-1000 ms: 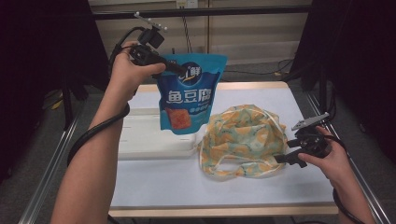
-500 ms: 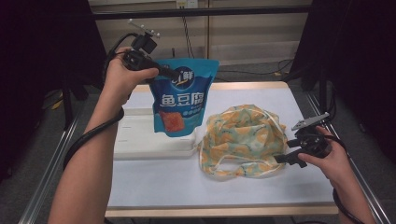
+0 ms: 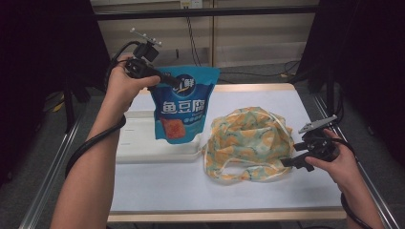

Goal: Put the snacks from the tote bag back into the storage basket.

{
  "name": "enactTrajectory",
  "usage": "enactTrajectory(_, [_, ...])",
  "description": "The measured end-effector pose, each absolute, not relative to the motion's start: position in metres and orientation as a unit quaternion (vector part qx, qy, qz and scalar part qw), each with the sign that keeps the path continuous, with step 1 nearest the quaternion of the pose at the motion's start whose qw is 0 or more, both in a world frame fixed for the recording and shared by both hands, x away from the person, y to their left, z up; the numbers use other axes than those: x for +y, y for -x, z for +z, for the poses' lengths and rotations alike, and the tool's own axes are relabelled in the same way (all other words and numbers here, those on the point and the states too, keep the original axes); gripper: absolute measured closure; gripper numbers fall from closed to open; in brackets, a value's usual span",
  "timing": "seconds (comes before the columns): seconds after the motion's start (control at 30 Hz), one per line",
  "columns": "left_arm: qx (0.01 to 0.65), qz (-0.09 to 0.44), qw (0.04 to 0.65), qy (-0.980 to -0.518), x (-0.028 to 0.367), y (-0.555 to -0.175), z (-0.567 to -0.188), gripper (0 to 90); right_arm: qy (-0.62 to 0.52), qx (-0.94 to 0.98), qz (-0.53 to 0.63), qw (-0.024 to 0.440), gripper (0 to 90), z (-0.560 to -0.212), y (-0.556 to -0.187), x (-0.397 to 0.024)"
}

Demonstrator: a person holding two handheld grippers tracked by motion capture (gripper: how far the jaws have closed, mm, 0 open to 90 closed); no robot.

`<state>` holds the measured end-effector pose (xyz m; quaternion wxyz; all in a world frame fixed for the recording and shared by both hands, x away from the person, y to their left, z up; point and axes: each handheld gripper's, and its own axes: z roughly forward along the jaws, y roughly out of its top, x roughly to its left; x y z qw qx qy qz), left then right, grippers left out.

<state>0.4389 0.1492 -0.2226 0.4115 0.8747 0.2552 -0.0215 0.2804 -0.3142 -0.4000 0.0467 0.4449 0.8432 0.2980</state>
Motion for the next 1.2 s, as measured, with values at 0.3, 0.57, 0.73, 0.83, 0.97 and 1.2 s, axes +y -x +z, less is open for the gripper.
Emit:
enactTrajectory(0.3, [0.259, -0.018, 0.405, -0.877, 0.152, -0.439, -0.231, 90.0, -0.443, 0.844, 0.298, 0.048, 11.2, -0.4, -0.281, -0.315])
enactTrajectory(0.57, [0.256, -0.019, 0.398, -0.881, 0.151, -0.441, -0.239, 90.0, -0.448, 0.842, 0.297, 0.045, 11.2, -0.4, -0.28, -0.313])
enactTrajectory(0.73, [0.257, -0.021, 0.394, -0.882, 0.151, -0.442, -0.244, 90.0, -0.445, 0.843, 0.297, 0.047, 11.1, -0.401, -0.281, -0.314])
enactTrajectory(0.83, [0.257, -0.02, 0.39, -0.884, 0.15, -0.442, -0.247, 90.0, -0.446, 0.843, 0.297, 0.047, 11.1, -0.401, -0.281, -0.313])
enactTrajectory(0.97, [0.258, -0.027, 0.394, -0.882, 0.151, -0.442, -0.251, 90.0, -0.445, 0.844, 0.297, 0.046, 11.1, -0.401, -0.281, -0.313])
enactTrajectory(1.2, [0.257, -0.027, 0.389, -0.885, 0.151, -0.441, -0.257, 90.0, -0.446, 0.843, 0.297, 0.045, 11.1, -0.401, -0.281, -0.313])
